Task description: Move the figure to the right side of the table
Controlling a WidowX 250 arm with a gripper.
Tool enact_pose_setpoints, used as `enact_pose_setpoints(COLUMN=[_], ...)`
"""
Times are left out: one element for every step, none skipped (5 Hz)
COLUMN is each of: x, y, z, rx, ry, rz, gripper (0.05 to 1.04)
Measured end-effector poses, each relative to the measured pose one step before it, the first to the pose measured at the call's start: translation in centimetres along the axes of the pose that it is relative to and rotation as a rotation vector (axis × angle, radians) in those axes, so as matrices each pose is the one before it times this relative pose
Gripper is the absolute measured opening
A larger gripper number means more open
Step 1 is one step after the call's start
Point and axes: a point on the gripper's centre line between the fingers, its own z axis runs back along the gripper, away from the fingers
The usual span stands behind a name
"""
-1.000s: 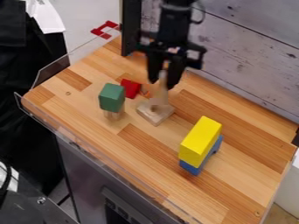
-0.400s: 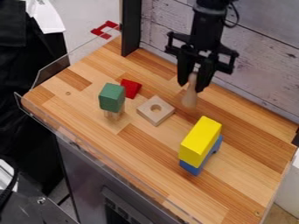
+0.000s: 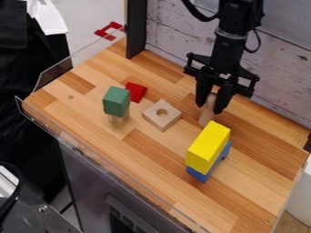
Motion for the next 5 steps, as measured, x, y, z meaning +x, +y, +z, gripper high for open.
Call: enact_pose_setpoints(x=[0.196, -0.655, -1.256, -1.591, -2.033], y=[-0.168, 0.262, 0.38, 0.741, 0.627], z=[-0.014, -0.388, 4.112, 3.476, 1.135], rx=[-0.0094, 0.0104, 0.0022, 0.0196, 0.0151], ry=[-0.0048, 0.0153, -0.0973, -0.072, -0.0115], rz=[0.0049, 0.0462, 0.0023, 0.0054, -0.0091], gripper=[0.397, 0.707, 0.969, 0.999, 0.999])
